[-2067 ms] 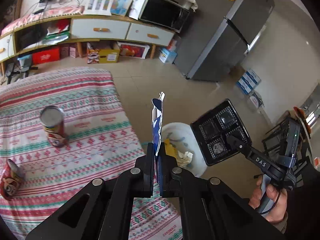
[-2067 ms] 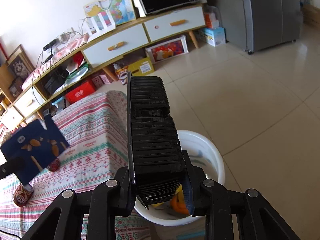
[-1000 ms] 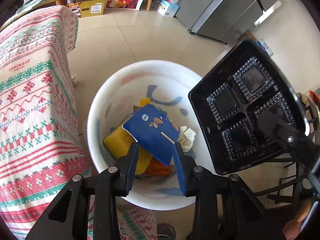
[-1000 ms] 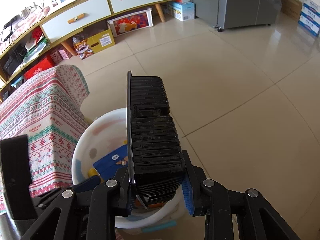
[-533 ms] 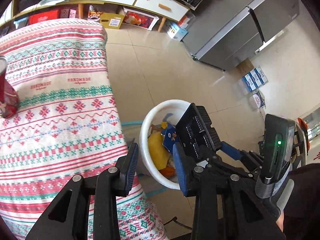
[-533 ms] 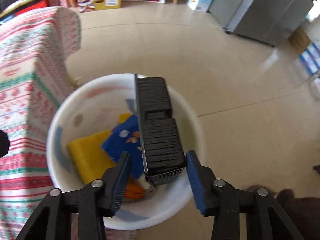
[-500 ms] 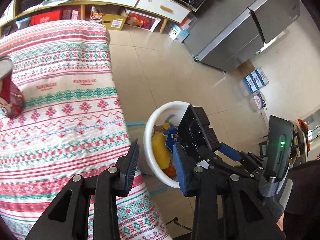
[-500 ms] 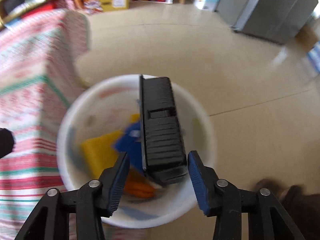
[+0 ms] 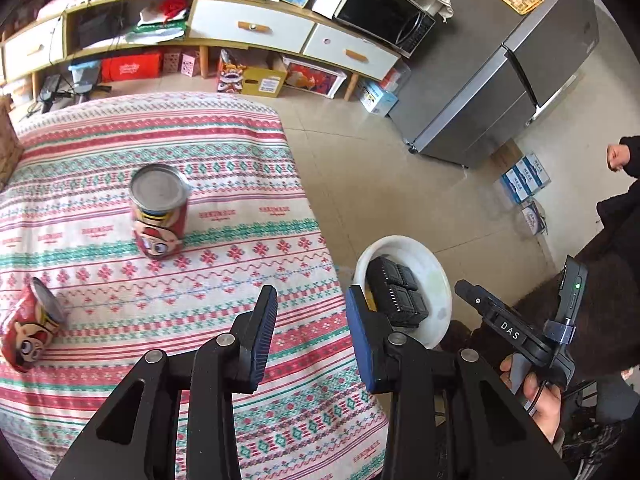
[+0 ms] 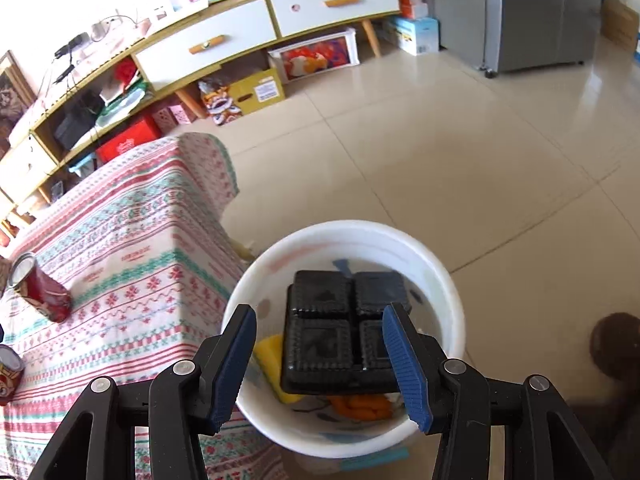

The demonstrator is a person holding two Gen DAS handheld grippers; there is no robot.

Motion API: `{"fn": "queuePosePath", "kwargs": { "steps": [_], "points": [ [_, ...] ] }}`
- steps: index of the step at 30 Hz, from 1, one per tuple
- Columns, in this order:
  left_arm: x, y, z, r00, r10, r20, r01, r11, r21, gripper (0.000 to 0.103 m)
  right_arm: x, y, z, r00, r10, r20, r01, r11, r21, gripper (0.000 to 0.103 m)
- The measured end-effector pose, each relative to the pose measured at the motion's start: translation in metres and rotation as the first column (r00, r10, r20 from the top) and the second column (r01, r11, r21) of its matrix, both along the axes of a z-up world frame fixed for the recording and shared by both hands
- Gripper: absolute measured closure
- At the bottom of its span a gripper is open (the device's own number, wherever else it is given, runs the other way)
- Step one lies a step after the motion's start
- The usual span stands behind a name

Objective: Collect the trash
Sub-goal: 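Grasp the red milk can with the left tool while the right tool grasps the printed can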

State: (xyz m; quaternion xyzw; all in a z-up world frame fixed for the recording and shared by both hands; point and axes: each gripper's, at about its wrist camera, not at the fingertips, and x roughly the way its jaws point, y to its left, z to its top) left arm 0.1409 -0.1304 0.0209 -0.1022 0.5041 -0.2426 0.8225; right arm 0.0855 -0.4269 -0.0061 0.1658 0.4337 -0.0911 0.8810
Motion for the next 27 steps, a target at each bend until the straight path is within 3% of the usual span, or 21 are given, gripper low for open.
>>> {"fn": "queuePosePath", "kwargs": {
  "steps": [7, 10, 16, 19, 23, 27],
  "points": [
    [0.001, 0.088, 0.017, 0.994, 0.11, 0.01, -0.11, 0.993, 0.053, 0.063, -0.005, 0.03, 0.0, 0.994, 0.097, 0.052, -0.103, 0.984, 0.142, 0.044],
    [0.005, 0.131, 0.013, 0.984, 0.175, 0.016, -0.175, 0.982, 0.067, 0.053, -0.005, 0.056, 0.002, 0.982, 0.175, 0.065, -0.182, 0.973, 0.14, 0.041],
    [0.014, 0.192, -0.005, 0.955, 0.295, -0.011, -0.293, 0.951, 0.103, 0.048, -0.003, 0.108, -0.003, 0.954, 0.296, 0.048, -0.3, 0.948, 0.109, 0.037],
    [0.016, 0.2, -0.015, 0.961, 0.278, -0.004, -0.275, 0.951, 0.144, 0.04, -0.004, 0.132, -0.005, 0.938, 0.344, 0.053, -0.348, 0.924, 0.16, 0.037],
    [0.023, 0.193, -0.037, 0.986, 0.162, -0.037, -0.151, 0.966, 0.21, 0.038, -0.005, 0.173, -0.006, 0.909, 0.412, 0.064, -0.414, 0.87, 0.268, 0.037],
    [0.032, 0.186, -0.056, 0.996, 0.073, -0.053, -0.052, 0.946, 0.32, 0.038, -0.011, 0.22, -0.003, 0.862, 0.499, 0.086, -0.5, 0.814, 0.295, 0.037]
  ]
}}
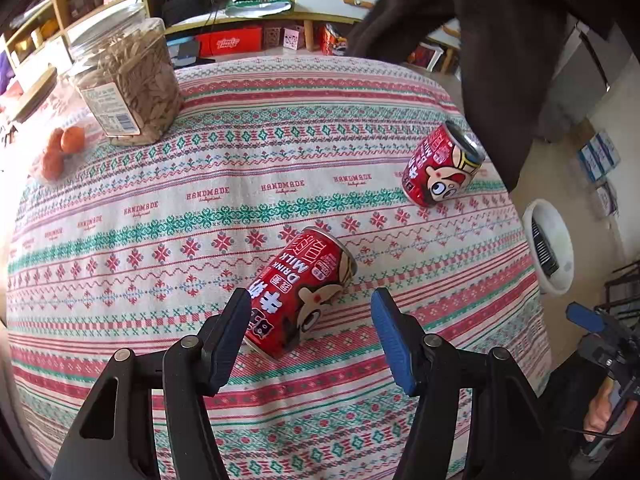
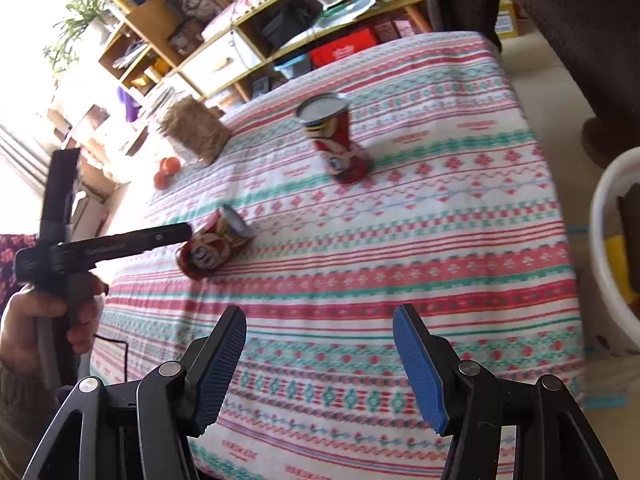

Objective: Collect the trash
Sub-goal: 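Grasp the red milk can with the left tool while the right tool grasps the printed can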

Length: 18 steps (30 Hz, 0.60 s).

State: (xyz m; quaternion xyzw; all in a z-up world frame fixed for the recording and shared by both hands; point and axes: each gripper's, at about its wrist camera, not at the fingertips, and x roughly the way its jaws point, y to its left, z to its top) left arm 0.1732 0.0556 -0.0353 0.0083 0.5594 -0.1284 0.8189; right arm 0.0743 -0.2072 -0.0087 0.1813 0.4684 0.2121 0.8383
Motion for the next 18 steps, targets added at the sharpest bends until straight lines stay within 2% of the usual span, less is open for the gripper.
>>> {"fn": "queuePosePath", "kwargs": {
  "steps": [4, 9, 15, 18],
  "points": [
    [0.01, -0.008, -0.011, 0.997, -0.078, -0.005, 0.078, 0.995, 0.068, 0.038, 0.004, 0.032, 0.005, 0.999, 0.039, 0.024, -0.038, 0.999, -0.032, 0.031],
    [0.021, -0.015, -0.034, 0.992, -0.118, -0.051, 0.124, 0.984, 0.125, 0.037, 0.034, 0.047, -0.004, 1.0, 0.007, 0.014, -0.006, 0.998, -0.066, 0.031],
    [0.024, -0.02, -0.053, 0.988, -0.138, -0.075, 0.148, 0.978, 0.148, 0.038, 0.091, 0.049, -0.018, 0.999, -0.049, 0.012, 0.051, 0.99, -0.134, 0.031],
    [0.026, -0.014, -0.053, 0.992, -0.109, -0.071, 0.116, 0.987, 0.112, 0.042, 0.119, 0.048, -0.025, 0.995, -0.095, 0.02, 0.097, 0.983, -0.155, 0.031]
  ]
}}
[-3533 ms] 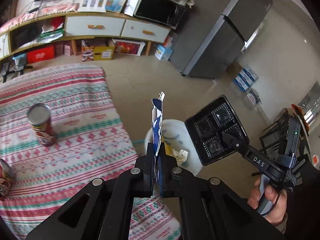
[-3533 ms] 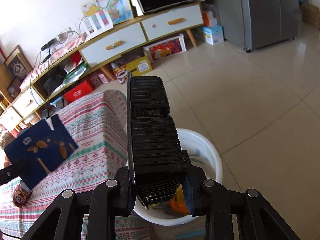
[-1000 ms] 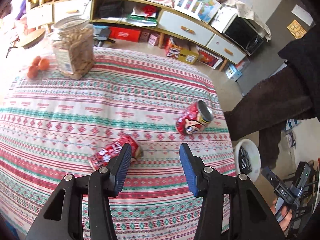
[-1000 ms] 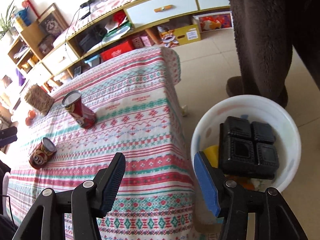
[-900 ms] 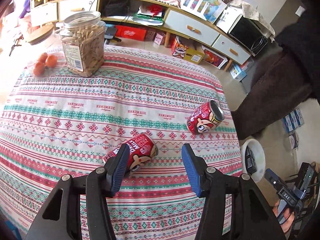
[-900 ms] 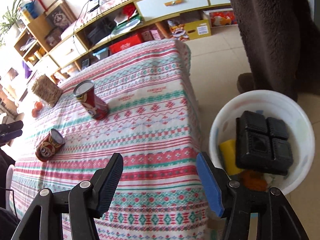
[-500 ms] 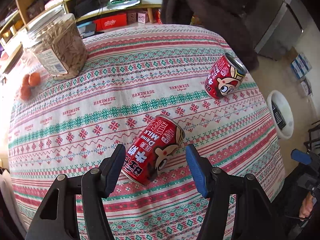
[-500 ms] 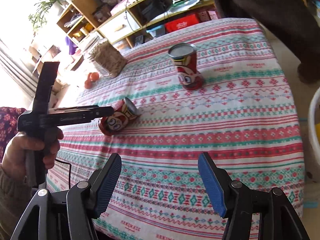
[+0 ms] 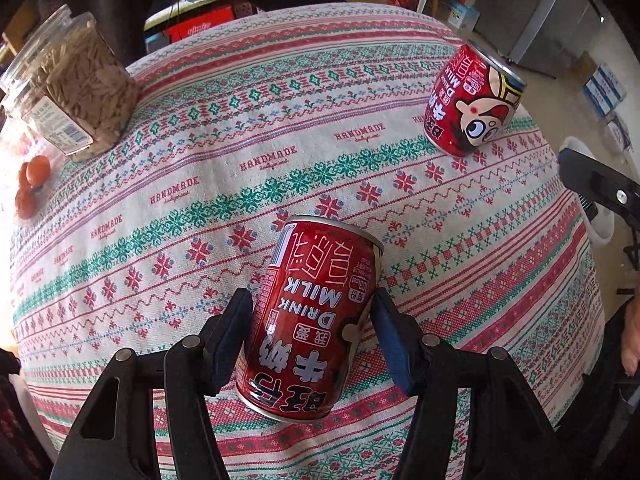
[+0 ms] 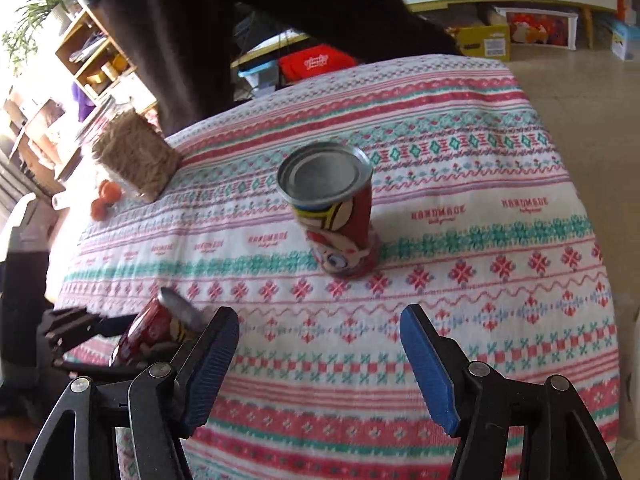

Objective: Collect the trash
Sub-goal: 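Grasp the red milk can with the left tool while the right tool grasps the printed can, then carry both cans over the bucket and open both tools to drop them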

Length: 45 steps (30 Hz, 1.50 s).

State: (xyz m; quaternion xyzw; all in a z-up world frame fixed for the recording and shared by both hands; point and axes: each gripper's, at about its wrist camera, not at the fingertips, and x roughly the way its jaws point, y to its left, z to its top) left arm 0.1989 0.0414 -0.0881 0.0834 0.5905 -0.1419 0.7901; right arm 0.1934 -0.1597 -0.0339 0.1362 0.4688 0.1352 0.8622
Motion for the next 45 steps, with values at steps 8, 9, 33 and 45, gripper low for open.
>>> {"fn": "queuePosePath", "kwargs": {
  "steps": [8, 9, 33, 45],
  "points": [
    [0.0, 0.024, 0.009, 0.997, 0.074, 0.007, -0.073, 0.992, -0.1, 0.043, 0.035, 0.016, -0.018, 0.998, 0.017, 0.065, -0.009, 0.992, -0.129, 0.028],
    [-0.001, 0.027, 0.012, 0.997, 0.082, 0.013, -0.08, 0.991, -0.107, 0.043, 0.035, 0.019, -0.019, 0.997, 0.02, 0.077, -0.008, 0.989, -0.145, 0.027],
    [0.001, 0.033, 0.028, 0.992, 0.126, 0.029, -0.119, 0.977, -0.175, 0.043, 0.045, 0.033, -0.021, 0.984, 0.021, 0.176, -0.001, 0.993, -0.116, 0.065],
    [-0.015, 0.026, 0.048, 0.987, 0.148, 0.058, -0.131, 0.964, -0.231, 0.043, 0.008, 0.008, 0.011, 0.989, 0.063, 0.137, -0.063, 0.998, -0.005, 0.065]
  ]
}}
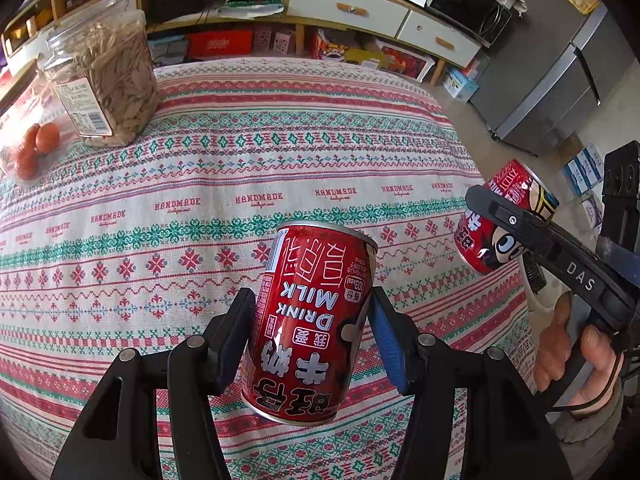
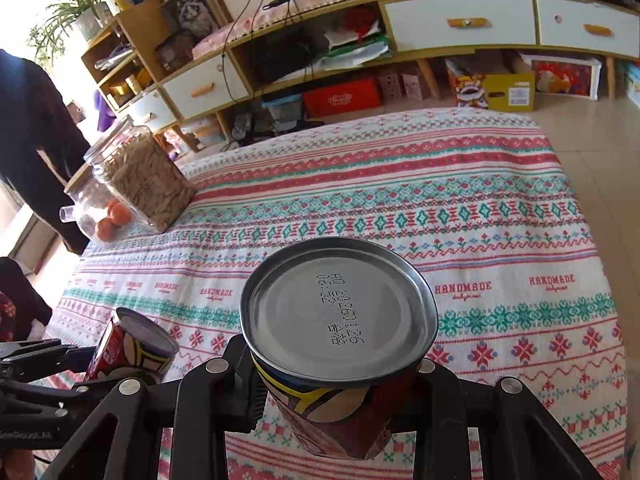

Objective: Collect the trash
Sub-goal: 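Carry both cans over the bucket and open both tools to drop them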

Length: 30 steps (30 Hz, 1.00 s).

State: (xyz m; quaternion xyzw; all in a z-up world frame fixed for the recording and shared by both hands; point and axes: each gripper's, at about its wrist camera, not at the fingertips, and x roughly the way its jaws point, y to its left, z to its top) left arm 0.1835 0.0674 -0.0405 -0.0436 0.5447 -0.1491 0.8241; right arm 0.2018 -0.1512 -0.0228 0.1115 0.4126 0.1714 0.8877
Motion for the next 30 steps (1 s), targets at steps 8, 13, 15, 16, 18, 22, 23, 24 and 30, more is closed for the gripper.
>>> {"fn": "queuePosePath", "kwargs": {
  "steps": [8, 13, 15, 16, 18, 22, 23, 24, 30],
  "points": [
    [-0.016, -0.026, 0.025, 0.999, -0.022, 0.04, 0.024, 0.998, -0.061, 0.043, -0.031, -0.029, 0.033, 0.999, 0.039, -0.01, -0.039, 0.998, 0.045, 0.065],
    [-0.025, -0.047, 0.035, 0.998, -0.038, 0.055, 0.043, 0.995, -0.095, 0.043, -0.052, -0.054, 0.054, 0.999, 0.041, 0.022, -0.041, 0.999, 0.0, 0.065],
    [-0.029, -0.057, 0.039, 0.997, -0.046, 0.065, 0.052, 0.995, -0.091, 0.043, -0.061, -0.067, 0.059, 0.999, 0.037, 0.038, -0.036, 0.999, -0.01, 0.065],
    [-0.031, -0.063, 0.039, 0.996, -0.05, 0.071, 0.056, 0.995, -0.088, 0.043, -0.065, -0.073, 0.059, 0.999, 0.034, 0.041, -0.034, 0.999, -0.008, 0.065],
    [-0.035, -0.072, 0.041, 0.996, -0.057, 0.075, 0.065, 0.993, -0.1, 0.043, -0.071, -0.087, 0.055, 0.999, 0.024, 0.04, -0.024, 1.0, 0.01, 0.065],
    [-0.043, -0.094, 0.045, 0.993, -0.081, 0.086, 0.09, 0.989, -0.114, 0.043, -0.079, -0.118, 0.046, 0.999, -0.028, 0.023, 0.026, 0.998, 0.059, 0.065],
    [-0.046, -0.1, 0.046, 0.992, -0.09, 0.092, 0.1, 0.989, -0.111, 0.043, -0.081, -0.128, 0.046, 0.999, -0.041, 0.02, 0.039, 0.997, 0.068, 0.065],
    [-0.047, -0.106, 0.047, 0.99, -0.099, 0.096, 0.11, 0.987, -0.115, 0.043, -0.083, -0.137, 0.048, 0.998, -0.054, 0.019, 0.052, 0.995, 0.08, 0.065],
    [-0.052, -0.144, 0.051, 0.984, -0.146, 0.102, 0.162, 0.97, -0.183, 0.043, -0.098, -0.197, 0.057, 0.987, -0.16, 0.018, 0.155, 0.974, 0.164, 0.065]
  ]
}}
